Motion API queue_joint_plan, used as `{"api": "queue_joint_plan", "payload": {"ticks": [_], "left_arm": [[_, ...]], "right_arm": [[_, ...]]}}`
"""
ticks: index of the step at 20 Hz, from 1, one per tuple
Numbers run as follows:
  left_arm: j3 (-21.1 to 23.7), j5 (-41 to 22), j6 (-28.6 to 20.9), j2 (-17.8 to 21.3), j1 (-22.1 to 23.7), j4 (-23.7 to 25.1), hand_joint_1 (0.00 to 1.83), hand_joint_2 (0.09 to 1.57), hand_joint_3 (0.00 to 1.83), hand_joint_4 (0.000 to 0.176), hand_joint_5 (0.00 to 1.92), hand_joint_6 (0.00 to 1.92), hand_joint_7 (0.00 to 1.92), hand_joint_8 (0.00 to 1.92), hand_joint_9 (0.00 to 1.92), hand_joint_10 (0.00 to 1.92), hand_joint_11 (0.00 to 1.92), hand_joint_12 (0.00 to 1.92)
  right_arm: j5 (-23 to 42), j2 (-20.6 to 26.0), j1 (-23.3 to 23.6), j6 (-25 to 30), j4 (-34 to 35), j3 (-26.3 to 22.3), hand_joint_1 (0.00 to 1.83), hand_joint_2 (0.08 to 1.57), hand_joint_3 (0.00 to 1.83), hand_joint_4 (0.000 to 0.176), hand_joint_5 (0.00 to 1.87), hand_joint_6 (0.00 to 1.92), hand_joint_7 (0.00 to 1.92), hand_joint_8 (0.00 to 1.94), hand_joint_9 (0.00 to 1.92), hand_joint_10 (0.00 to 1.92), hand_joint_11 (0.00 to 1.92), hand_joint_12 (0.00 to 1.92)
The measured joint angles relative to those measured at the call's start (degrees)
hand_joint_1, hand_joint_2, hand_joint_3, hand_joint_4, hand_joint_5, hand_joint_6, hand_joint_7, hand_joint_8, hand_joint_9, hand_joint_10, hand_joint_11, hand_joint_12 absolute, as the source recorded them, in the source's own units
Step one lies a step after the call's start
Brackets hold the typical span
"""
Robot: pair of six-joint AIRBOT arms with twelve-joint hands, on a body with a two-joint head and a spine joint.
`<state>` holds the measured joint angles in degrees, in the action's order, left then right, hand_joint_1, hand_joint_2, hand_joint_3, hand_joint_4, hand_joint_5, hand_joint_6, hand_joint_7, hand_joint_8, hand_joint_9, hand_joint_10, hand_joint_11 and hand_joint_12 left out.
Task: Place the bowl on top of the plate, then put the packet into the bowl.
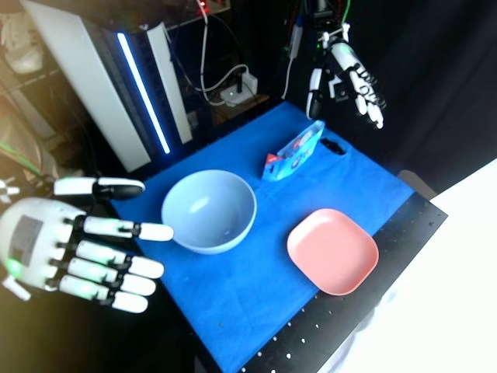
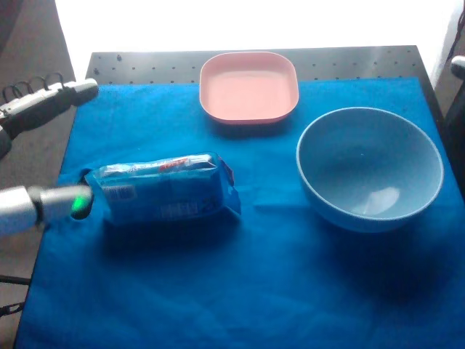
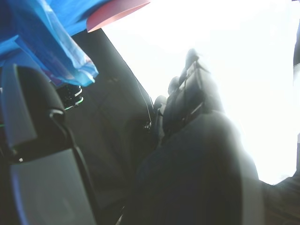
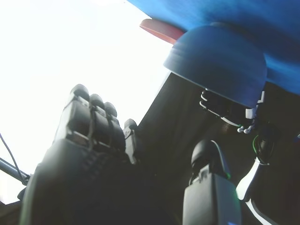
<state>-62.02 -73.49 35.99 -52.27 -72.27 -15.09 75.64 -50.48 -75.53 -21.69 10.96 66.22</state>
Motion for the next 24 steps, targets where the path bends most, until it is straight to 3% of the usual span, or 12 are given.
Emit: {"api": "queue_joint_plan", "payload": {"ticks": [4,5,7,10,11,13,15,17,20,21,22,24], "left_arm": [[0.02,-0.44,-0.04,0.04,0.00,0.17,0.00,1.13,0.00,0.103,0.16,0.00,0.11,0.00,0.05,0.00,0.01,0.07],[0.09,-0.55,-0.02,0.24,0.00,0.09,0.00,1.14,0.00,0.117,0.08,0.00,0.06,0.00,0.02,0.00,0.01,0.07],[0.20,-0.94,0.00,0.28,0.00,0.15,0.07,1.10,0.00,0.153,0.03,0.00,0.00,0.00,0.00,0.00,0.00,0.07],[0.44,-1.11,-0.04,0.28,0.00,0.09,0.19,1.07,0.00,0.158,0.02,0.00,0.00,0.00,0.00,0.00,0.00,0.03],[0.44,-1.14,-0.04,0.28,-0.11,0.15,0.28,1.05,0.00,0.159,0.04,0.00,0.01,0.00,0.00,0.00,0.00,0.01],[0.44,-1.14,-0.02,0.28,-0.11,0.11,0.33,1.03,0.00,0.154,0.05,0.00,0.02,0.00,0.00,0.00,0.00,0.00],[0.44,-1.14,-0.02,0.28,-0.11,0.20,0.37,1.04,0.00,0.144,0.06,0.01,0.04,0.01,0.00,0.00,0.00,0.00],[0.44,-1.11,-0.04,0.28,-0.11,0.07,0.43,1.02,0.00,0.136,0.08,0.01,0.06,0.01,0.00,0.00,0.01,0.01],[0.44,-1.09,-0.02,0.28,-0.11,0.15,0.58,0.95,0.00,0.161,0.05,0.00,0.06,0.01,0.00,0.00,0.00,0.00],[0.44,-1.07,-0.02,0.28,-0.11,0.09,0.64,0.91,0.00,0.162,0.06,0.00,0.07,0.00,0.00,0.00,0.00,0.00],[0.44,-1.05,-0.02,0.28,-0.11,0.07,0.64,0.90,0.00,0.167,0.05,0.00,0.07,0.00,0.00,0.00,0.00,0.00],[0.44,-1.07,-0.04,0.28,-0.11,0.24,0.63,0.92,0.00,0.156,0.04,0.00,0.05,0.00,0.00,0.00,0.00,0.00]], "right_arm": [[0.31,0.00,0.17,0.04,-0.52,0.00,0.62,1.13,0.00,0.079,0.17,0.00,0.15,0.00,0.11,0.00,0.00,0.26],[0.26,0.00,0.17,0.04,-0.66,0.00,0.65,1.11,0.00,0.062,0.13,0.00,0.10,0.00,0.06,0.00,0.00,0.11],[-0.17,0.00,1.31,0.07,-2.60,0.00,0.73,0.96,0.00,0.103,0.03,0.00,0.03,0.00,0.01,0.00,0.00,0.15],[-1.25,0.00,5.01,0.11,-8.68,-0.31,0.65,0.87,0.00,0.106,0.00,0.00,0.00,0.00,0.00,0.00,0.00,0.01],[-2.64,0.02,6.78,0.15,-11.85,-0.31,0.57,0.86,0.00,0.083,0.00,0.00,0.00,0.00,0.00,0.00,0.00,0.00],[-6.21,0.11,10.34,0.17,-18.12,-0.31,0.57,0.84,0.00,0.166,0.00,0.00,0.00,0.00,0.00,0.00,0.00,0.00],[-10.12,0.24,13.05,0.22,-23.61,-0.31,0.60,0.82,0.00,0.172,0.00,0.00,0.00,0.00,0.00,0.00,0.00,0.00],[-15.54,0.28,16.20,0.85,-29.18,-0.28,0.69,0.80,0.00,0.154,0.00,0.00,0.00,0.00,0.00,0.00,0.00,0.00],[-22.73,0.11,20.70,2.69,-38.25,0.39,0.52,0.92,0.03,0.130,0.00,0.00,0.00,0.00,0.00,0.00,0.02,0.01],[-24.20,-0.22,21.64,2.93,-39.67,0.85,0.48,0.98,0.02,0.052,0.03,0.00,0.03,0.00,0.09,0.01,0.10,0.05],[-26.75,-1.46,23.61,4.52,-42.75,2.23,0.48,1.01,0.01,0.016,0.09,0.00,0.09,0.00,0.15,0.01,0.16,0.08],[-30.23,-4.24,26.10,9.40,-48.70,4.76,0.50,1.03,0.00,0.000,0.25,0.01,0.21,0.01,0.29,0.01,0.23,0.13]]}}
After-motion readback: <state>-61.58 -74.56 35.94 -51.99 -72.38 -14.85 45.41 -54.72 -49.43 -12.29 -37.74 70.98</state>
